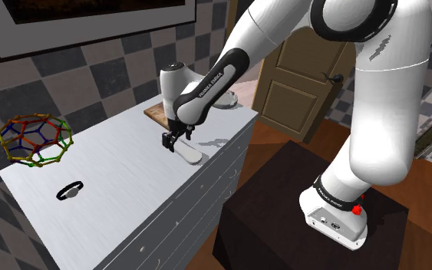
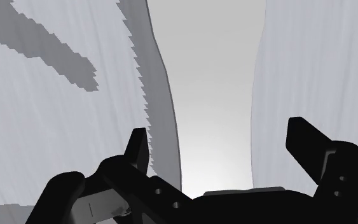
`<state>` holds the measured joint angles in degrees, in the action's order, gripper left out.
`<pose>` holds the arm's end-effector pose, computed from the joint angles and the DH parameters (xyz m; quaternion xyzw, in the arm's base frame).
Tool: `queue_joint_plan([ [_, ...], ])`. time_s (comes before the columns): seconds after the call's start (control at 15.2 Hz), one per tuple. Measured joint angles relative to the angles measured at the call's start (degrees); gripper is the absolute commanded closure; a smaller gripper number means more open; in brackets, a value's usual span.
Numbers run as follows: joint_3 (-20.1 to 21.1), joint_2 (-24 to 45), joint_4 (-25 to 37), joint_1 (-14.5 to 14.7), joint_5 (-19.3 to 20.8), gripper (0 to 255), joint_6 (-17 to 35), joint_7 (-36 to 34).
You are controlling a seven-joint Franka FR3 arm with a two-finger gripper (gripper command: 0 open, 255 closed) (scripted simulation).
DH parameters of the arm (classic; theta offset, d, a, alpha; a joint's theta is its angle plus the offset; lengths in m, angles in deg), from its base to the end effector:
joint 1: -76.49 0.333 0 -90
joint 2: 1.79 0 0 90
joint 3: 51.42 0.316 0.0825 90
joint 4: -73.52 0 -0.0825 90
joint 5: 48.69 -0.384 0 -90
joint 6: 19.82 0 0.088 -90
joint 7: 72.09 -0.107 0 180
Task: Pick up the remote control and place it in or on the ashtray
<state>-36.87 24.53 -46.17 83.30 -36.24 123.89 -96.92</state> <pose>0.5421 0.2133 0.2053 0.9989 0.0460 -0.0052 0.0102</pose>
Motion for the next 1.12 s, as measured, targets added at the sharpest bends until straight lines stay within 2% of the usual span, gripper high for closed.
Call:
queue_joint_plan([
  [0.59,-0.72,2.32,0.3,0.54,0.99,0,2.0,-0.7],
  [0.66,-0.72,2.32,0.3,0.54,0.99,255,2.0,-0.7],
  [1.12,-0.72,2.32,0.29,0.54,0.98,255,1.99,-0.7],
])
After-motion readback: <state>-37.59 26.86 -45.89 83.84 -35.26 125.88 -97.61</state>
